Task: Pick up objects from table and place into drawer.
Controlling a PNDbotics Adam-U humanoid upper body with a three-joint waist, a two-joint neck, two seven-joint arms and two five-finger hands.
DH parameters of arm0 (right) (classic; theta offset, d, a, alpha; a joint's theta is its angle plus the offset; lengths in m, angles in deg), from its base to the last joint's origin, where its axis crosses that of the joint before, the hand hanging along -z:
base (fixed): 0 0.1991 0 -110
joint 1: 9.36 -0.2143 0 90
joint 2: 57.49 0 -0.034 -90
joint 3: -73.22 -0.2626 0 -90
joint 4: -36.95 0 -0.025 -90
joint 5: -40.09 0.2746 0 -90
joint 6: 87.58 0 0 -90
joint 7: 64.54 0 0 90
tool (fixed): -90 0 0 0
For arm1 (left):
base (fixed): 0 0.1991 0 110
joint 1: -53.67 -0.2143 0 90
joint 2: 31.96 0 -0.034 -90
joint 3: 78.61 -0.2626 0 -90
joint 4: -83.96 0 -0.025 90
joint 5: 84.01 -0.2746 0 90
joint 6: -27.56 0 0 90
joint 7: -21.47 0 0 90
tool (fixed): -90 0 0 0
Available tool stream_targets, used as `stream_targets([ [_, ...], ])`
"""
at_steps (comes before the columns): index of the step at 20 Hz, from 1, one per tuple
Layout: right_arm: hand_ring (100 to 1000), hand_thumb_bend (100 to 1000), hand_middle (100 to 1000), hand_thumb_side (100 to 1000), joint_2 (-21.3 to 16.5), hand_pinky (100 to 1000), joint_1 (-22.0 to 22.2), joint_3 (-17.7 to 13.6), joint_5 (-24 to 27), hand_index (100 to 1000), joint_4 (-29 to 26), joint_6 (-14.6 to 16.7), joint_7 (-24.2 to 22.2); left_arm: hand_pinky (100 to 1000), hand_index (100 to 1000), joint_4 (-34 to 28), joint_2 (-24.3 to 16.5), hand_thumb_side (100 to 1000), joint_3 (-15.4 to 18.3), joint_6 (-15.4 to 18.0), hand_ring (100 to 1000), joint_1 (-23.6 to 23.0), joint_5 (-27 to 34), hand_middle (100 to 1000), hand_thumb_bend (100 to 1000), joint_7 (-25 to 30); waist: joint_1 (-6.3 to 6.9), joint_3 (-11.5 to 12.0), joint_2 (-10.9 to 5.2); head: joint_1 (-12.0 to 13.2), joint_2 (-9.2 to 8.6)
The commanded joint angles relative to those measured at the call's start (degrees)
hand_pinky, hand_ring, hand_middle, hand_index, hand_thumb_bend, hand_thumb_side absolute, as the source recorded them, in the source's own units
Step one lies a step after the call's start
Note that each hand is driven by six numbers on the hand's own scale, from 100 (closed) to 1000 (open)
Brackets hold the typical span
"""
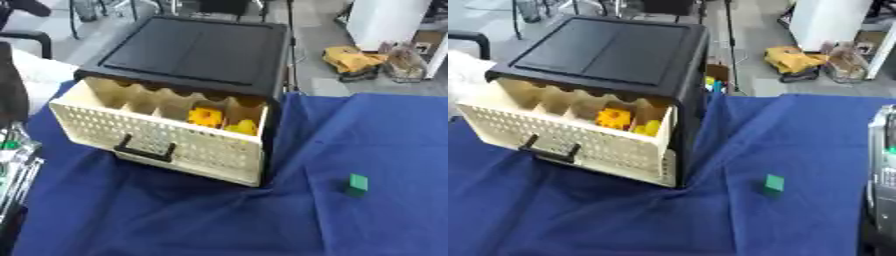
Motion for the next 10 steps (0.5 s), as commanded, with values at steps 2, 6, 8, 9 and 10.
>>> stream_targets([
  [2, 849, 291, 710, 1000, -5.5, 796, -0.55, -0.89, -2.45, 861, -0.88, -5.52, -9.46, 543, 857, -0.42, -0.73, 901, 1.06, 1.29, 713, -0.11, 0.55, 705, 538, 1.07, 0.16, -0.2, -1.04, 0.21, -0.26],
  [6, 870, 471, 740, 1000, -10.78, 815, -0.56, -1.11, -3.67, 885, 1.13, -8.94, -23.6, 545, 853, -0.42, -0.88, 900, 1.48, 1.44, 712, -0.81, 0.33, 703, 538, 0.59, 0.06, -0.42, -1.11, 0.64, 0.24],
  [8, 874, 523, 749, 1000, -13.1, 823, -0.92, -1.16, -4.01, 891, 2.81, -9.34, -29.58, 545, 851, -0.42, -0.86, 897, 1.55, 1.37, 712, -1.13, 0.15, 702, 539, 0.27, 0.03, -0.51, -1.16, 0.63, 0.67],
  [9, 874, 540, 751, 1000, -14.41, 825, -1.17, -1.1, -4.14, 892, 3.9, -9.2, -32.16, 547, 850, -0.42, -0.86, 897, 1.58, 1.37, 713, -1.3, 0.08, 703, 539, 0.1, 0.02, -0.57, -1.19, 0.59, 0.96],
  [10, 875, 555, 752, 1000, -15.53, 827, -1.43, -1.05, -4.06, 892, 4.96, -8.93, -34.21, 548, 849, -0.42, -0.86, 896, 1.6, 1.37, 713, -1.45, 0.01, 701, 540, -0.07, 0.02, -0.64, -1.22, 0.58, 1.22],
])
